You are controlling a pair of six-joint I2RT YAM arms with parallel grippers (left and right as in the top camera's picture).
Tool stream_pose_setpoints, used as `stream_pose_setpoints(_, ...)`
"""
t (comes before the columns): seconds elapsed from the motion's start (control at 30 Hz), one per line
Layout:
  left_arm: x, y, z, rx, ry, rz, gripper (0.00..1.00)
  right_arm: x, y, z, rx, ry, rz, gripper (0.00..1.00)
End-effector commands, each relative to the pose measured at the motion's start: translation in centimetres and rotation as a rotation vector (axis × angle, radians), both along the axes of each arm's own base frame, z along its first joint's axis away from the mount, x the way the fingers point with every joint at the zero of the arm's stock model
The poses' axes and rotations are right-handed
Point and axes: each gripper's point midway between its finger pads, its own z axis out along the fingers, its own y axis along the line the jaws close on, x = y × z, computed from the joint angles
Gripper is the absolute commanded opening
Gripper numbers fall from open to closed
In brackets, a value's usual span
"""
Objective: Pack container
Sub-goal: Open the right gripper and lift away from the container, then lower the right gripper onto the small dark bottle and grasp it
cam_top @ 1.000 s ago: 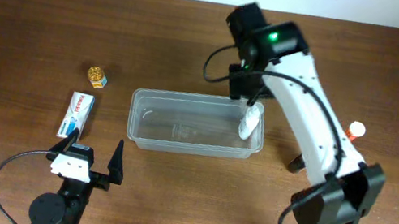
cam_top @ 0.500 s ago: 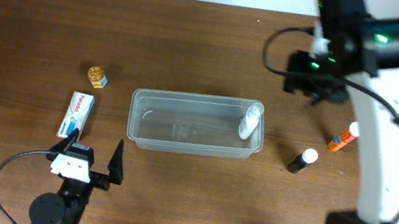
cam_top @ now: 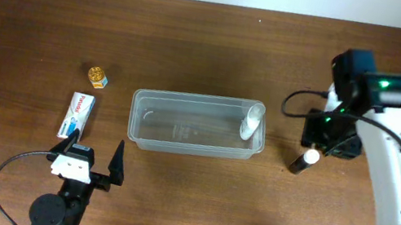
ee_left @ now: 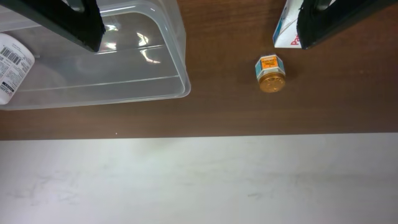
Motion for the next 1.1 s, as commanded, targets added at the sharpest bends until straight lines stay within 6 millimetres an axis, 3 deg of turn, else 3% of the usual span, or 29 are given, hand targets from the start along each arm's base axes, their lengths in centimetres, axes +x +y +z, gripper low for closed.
stream_pose_setpoints(0.0, 0.0, 0.2, -0.3, 0.016, 0.005, 0.010, 1.00, -0.4, -0.4, -2.8, -0.018, 0.026, 0.003, 0.54)
stream_pose_setpoints(0.13, 0.0, 0.2, -0.3, 0.016, 0.005, 0.010, 0.99, -0.2, -0.5, -4.7, -0.019, 0.020, -0.009, 0.55)
stream_pose_setpoints(0.33, 0.0, 0.2, -0.3, 0.016, 0.005, 0.010, 0.99, 0.5, -1.6, -5.3, -0.083, -0.008, -0.021, 0.58)
stream_pose_setpoints(0.6, 0.0, 0.2, -0.3, 0.016, 0.005, 0.010, 0.99, 0.3, -3.2, -7.8, -0.053, -0.007, -0.097, 0.59)
stream_pose_setpoints(1.07, 0.0, 0.2, -0.3, 0.016, 0.005, 0.010, 0.99, 1.3, -2.7, -8.4, -0.018, -0.035, -0.093, 0.57)
